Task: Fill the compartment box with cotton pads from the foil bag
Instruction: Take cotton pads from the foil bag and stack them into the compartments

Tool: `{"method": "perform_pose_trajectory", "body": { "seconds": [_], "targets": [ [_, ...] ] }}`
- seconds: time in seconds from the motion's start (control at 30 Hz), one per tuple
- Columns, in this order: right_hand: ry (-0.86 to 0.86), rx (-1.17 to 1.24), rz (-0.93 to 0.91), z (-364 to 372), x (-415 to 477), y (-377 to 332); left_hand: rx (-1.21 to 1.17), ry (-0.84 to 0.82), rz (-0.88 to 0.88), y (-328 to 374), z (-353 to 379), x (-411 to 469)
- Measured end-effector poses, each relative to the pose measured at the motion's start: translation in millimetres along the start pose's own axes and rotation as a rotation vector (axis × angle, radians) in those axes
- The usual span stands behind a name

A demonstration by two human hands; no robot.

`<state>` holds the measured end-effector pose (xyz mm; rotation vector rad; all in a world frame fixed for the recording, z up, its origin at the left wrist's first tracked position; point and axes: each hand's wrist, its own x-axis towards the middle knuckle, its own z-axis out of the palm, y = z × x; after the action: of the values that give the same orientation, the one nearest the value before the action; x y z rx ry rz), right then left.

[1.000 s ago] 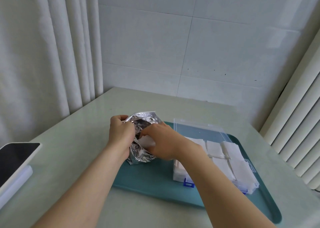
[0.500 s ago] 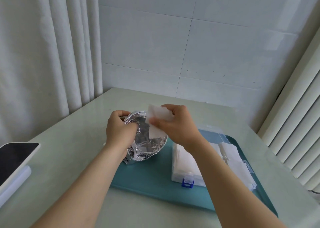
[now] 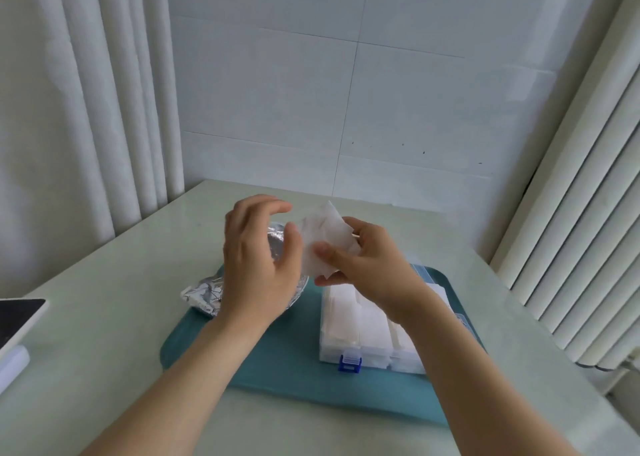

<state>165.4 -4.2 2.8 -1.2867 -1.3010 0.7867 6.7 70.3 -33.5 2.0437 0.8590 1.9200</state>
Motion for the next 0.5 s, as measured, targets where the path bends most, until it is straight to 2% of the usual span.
{"method": "perform_pose_trajectory", "body": {
  "seconds": [0.1,0.23,0.4,0.5],
  "targets": [
    [0.027,-0.084,-0.020,-2,-8,3,-0.101,-0.155,-0.070,15,9,-12],
    [0.091,-0.111,-0.071,-3,-18,13,-0.207,-0.362,-0.463,20,16,-21],
    [0.198,-0.016,-0.076,1,-25,21,-0.563,-0.402,-0.709,25,15,-18],
    [0.178,-0.050,-0.084,1,-30,21,-0.591,-0.421,-0.742,24,14,-18]
  ]
}}
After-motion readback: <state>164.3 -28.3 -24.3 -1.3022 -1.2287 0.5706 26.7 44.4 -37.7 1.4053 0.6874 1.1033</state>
